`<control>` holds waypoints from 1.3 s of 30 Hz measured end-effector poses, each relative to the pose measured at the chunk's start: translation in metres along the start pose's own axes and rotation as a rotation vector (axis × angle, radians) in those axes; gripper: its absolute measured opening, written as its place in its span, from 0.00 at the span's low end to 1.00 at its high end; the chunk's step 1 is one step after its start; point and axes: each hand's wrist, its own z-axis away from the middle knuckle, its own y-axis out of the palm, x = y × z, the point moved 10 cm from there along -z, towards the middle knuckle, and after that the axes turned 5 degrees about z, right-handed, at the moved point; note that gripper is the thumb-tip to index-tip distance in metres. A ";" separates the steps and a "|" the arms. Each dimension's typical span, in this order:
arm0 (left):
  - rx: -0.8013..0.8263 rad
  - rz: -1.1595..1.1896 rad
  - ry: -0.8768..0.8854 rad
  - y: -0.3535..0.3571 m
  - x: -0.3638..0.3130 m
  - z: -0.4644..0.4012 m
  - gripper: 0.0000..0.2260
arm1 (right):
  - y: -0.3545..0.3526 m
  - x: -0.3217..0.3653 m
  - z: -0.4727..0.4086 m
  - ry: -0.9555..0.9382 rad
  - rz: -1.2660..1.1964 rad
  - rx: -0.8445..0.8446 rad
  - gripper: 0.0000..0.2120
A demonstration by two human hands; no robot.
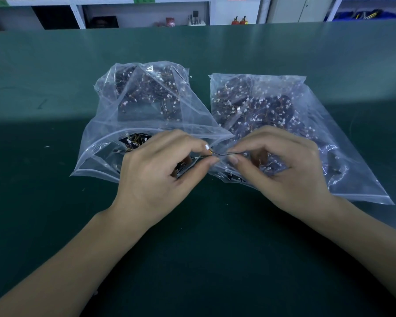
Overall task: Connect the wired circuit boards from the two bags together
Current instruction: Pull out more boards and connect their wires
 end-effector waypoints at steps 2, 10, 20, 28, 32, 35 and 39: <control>0.004 -0.013 0.007 0.001 -0.001 0.000 0.10 | 0.000 0.000 0.000 0.003 0.007 -0.001 0.01; 0.047 -0.019 0.014 0.004 0.001 0.000 0.09 | 0.003 0.002 -0.001 0.002 0.006 0.023 0.02; 0.065 0.000 0.016 0.008 0.003 0.001 0.08 | 0.008 0.000 -0.001 0.011 -0.010 0.087 0.01; 0.085 0.005 0.007 0.008 0.003 0.001 0.08 | 0.009 0.000 0.000 0.010 -0.003 0.105 0.02; 0.068 0.003 -0.001 0.006 0.003 0.001 0.08 | 0.010 0.000 0.000 0.016 -0.007 0.107 0.02; 0.079 0.012 0.015 0.007 0.002 0.001 0.08 | 0.010 0.000 0.000 0.011 -0.006 0.109 0.02; 0.079 0.004 0.011 0.007 0.002 0.000 0.08 | 0.011 0.000 0.001 0.023 -0.016 0.109 0.02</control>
